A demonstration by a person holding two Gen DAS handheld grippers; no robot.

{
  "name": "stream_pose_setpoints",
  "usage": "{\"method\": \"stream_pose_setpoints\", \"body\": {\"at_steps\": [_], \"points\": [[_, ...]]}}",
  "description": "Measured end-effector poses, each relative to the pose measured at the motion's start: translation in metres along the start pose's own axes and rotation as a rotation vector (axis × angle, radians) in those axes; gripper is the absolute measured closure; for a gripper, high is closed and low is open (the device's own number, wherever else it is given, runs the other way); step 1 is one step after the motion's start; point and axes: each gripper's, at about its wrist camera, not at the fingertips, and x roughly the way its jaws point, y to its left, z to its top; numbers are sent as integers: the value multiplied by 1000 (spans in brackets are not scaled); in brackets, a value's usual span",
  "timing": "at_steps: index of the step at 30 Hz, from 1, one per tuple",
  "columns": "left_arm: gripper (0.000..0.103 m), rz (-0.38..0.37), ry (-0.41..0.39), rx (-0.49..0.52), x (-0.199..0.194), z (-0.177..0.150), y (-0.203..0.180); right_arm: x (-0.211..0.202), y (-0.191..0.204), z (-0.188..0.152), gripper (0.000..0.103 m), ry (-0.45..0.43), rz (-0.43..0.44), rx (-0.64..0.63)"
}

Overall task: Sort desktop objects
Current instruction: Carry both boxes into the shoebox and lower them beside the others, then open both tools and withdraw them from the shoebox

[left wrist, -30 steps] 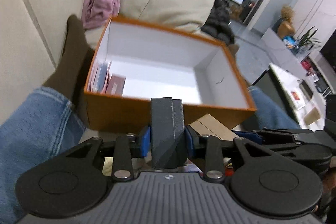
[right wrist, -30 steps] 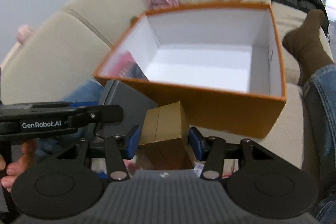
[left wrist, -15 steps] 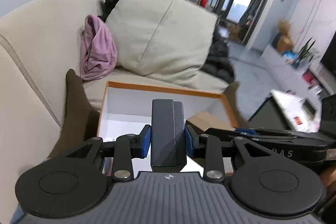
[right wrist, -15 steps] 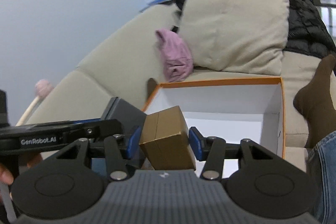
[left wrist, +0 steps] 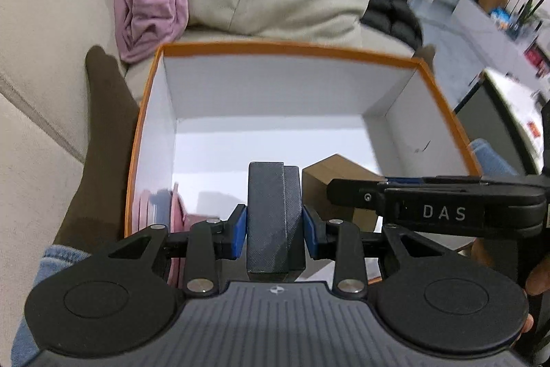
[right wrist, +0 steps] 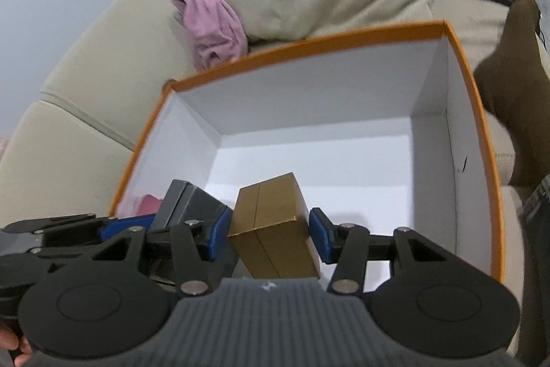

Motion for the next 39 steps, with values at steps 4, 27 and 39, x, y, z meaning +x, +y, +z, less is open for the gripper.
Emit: {"method": "stream_pose_setpoints", "body": {"at_steps": [4,27,39], "points": [[64,23,51,19,7,-2,-2,11,-3,-5,51,36,-19,9],[50,38,-182,17,-68,-26,18,25,5,-19,51,166,15,63],[50,-28,-179,-194,-74,-40,67,35,26,-14,51,215,37,-20]]}}
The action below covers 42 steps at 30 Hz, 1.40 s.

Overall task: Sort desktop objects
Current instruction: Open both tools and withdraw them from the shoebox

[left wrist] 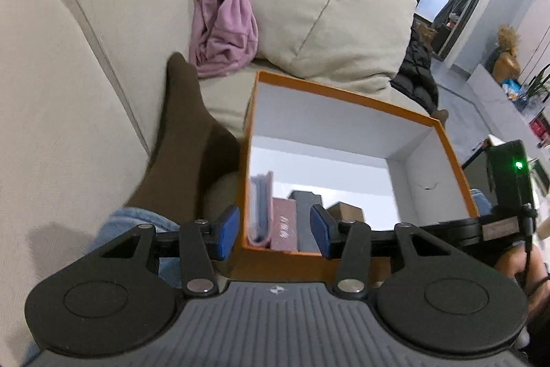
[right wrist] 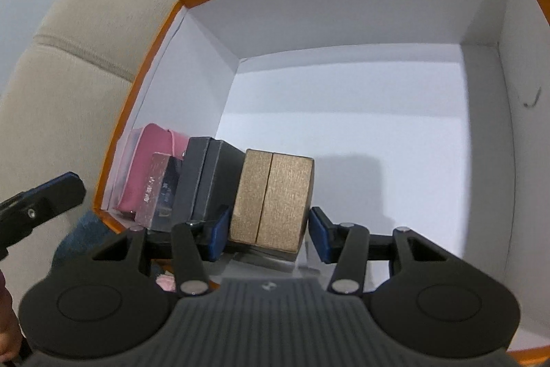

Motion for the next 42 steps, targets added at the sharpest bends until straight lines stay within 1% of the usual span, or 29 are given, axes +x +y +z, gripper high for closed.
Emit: {"method": "stream_pose_setpoints", "body": {"at_steps": [4,8,10,11,12,13,16,18,24,28,31,33,36,37,42], "points": [[50,-13,4,-3,3,-2,2,-1,-3,4,49,14,28,25],[50,-30,11,-27,3,-4,6,-11,-12,5,49,10,112,70],[50,-41,13,-46,2,-4,9,-14,-15,7,50,-6,128,86],[50,-39,12,-51,2,-4,10,-15,-18,9,50,-13,123,97],[50,-35,9,-52,2,-4,11,-16,-20,9,54,-17,118,111],[50,-34,7,-54,2,-4,11,-15,-23,9,63,-15,124,125],[50,-32,8,-64,1,-5,12,-13,-27,6,73,-3,123,143],[50,-33,7,-63,0,-5,11,-11,-26,6,76,-1,124,139],[50,-29,-4,-49,-8,-9,3,-16,-25,3,76,-13,117,127],[50,-21,-14,-17,-24,-19,-3,-28,-12,-3,76,-73,109,74],[50,-18,-9,-8,-34,-28,-5,-53,2,-16,75,-154,95,-5],[50,-18,-4,-9,-40,-37,-7,-70,10,-29,74,-214,94,-62],[50,-16,0,6,-48,-52,-13,-95,14,-51,67,-288,114,-107],[50,-20,3,16,-50,-57,-17,-101,15,-58,66,-312,110,-121],[50,-62,31,63,-56,-87,-33,-127,10,-100,65,-353,69,-164]]}}
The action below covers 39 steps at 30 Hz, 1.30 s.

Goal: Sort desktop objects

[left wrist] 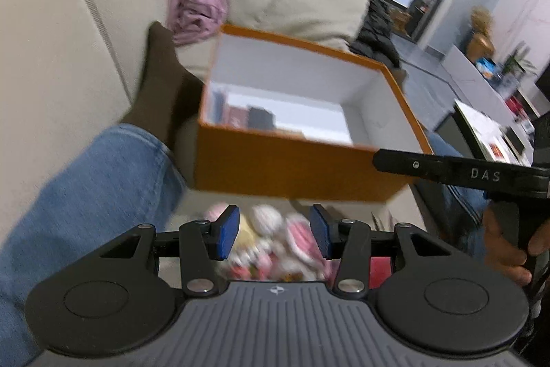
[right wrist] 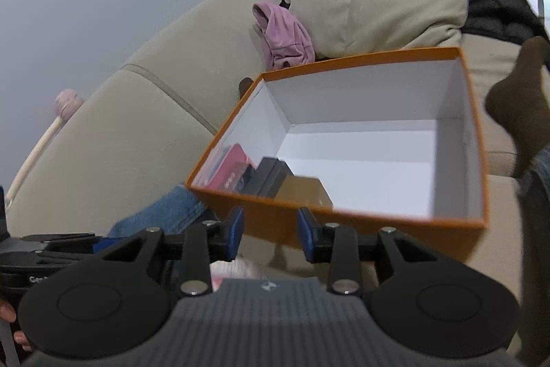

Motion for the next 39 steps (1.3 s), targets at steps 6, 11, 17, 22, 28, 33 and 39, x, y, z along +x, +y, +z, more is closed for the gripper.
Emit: {"method": "stream_pose_setpoints", "body": {"at_steps": [6,11,17,22,28,33,39], "points": [[50,-42,52,58,11,-30,-25,-28,-9,-40,65,7,-101,-20],[44,-62,47,161,27,-48,-56,-50,-25,-66,58,-13,-151,33],[40,-72,93,245,52,-61,-78,-53,-43,-91,55,43,-202,112],[38,-94,105,254,65,-66,-82,-47,-44,-102,55,83,-185,127],[46,-103,134,242,78,-72,-75,-43,-46,-103,56,87,-191,121],[80,-181,144,172,81,-69,-65,-35,-49,-105,79,112,-182,135],[98,-168,124,176,68,-63,-60,-37,-46,-92,82,80,-178,97]]}}
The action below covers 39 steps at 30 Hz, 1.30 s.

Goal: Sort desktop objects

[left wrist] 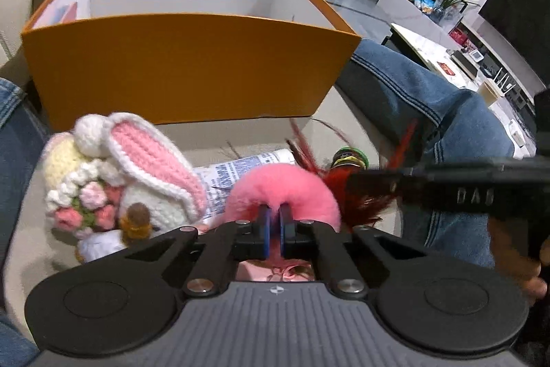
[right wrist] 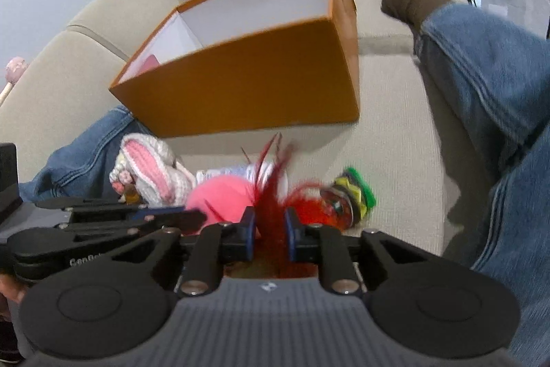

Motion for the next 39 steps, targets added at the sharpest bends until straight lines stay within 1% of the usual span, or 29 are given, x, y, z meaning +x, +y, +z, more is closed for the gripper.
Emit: {"method": "stream_pose_setpoints", "body": {"at_steps": [1,3,4,5,6,7,10,12,15,18,20,21,22,23,25,27,28,29,30,32,33,34,36,39], "points": [[97,12,1,-10,-3,1,3,0,2,5,82,-8,3,-12],[97,62,6,-19,-10,0,10,1,8,14,81,-7,16,-51],[97,100,11,-11,-13,1,13,3,12,17,81,-2,26,-79],[97,120,15,3,-16,0,15,6,18,21,80,8,37,-118],[97,137,25,19,-17,0,17,10,24,23,79,20,46,-154],[97,156,34,28,-18,-1,19,14,30,26,76,33,52,-190],[97,178,38,7,-21,-2,30,29,48,31,72,78,63,-291],[97,186,30,-16,-22,-1,36,39,58,33,71,107,67,-340],[97,215,12,7,-24,0,43,54,72,35,71,153,77,-415],[97,240,-3,3,-24,4,46,69,88,31,70,193,56,-532],[97,298,-20,11,-27,6,48,81,98,28,70,222,30,-609],[97,316,-23,16,-27,6,47,86,100,28,70,232,15,-630],[96,284,-22,14,-30,7,48,88,101,29,70,230,-4,-640],[96,233,-18,10,-32,7,47,88,100,33,70,218,-10,-633],[89,146,-8,13,-37,5,44,81,92,43,70,189,7,-568],[81,99,5,16,-34,5,37,72,80,53,70,158,19,-485],[76,83,18,12,-30,5,35,67,73,57,70,142,13,-452],[72,74,33,2,-23,6,34,62,65,58,70,129,-2,-425],[67,74,50,-10,-17,6,34,58,60,58,70,123,-11,-410],[61,66,105,-41,-2,8,35,52,50,56,70,129,-16,-388],[54,57,127,-52,6,9,35,51,44,53,70,138,-16,-373],[53,53,146,-62,13,10,35,50,39,53,70,146,-17,-356],[53,86,184,-87,24,14,39,52,26,50,70,166,-22,-307],[53,107,188,-152,31,19,44,57,13,44,69,189,4,-242]]}}
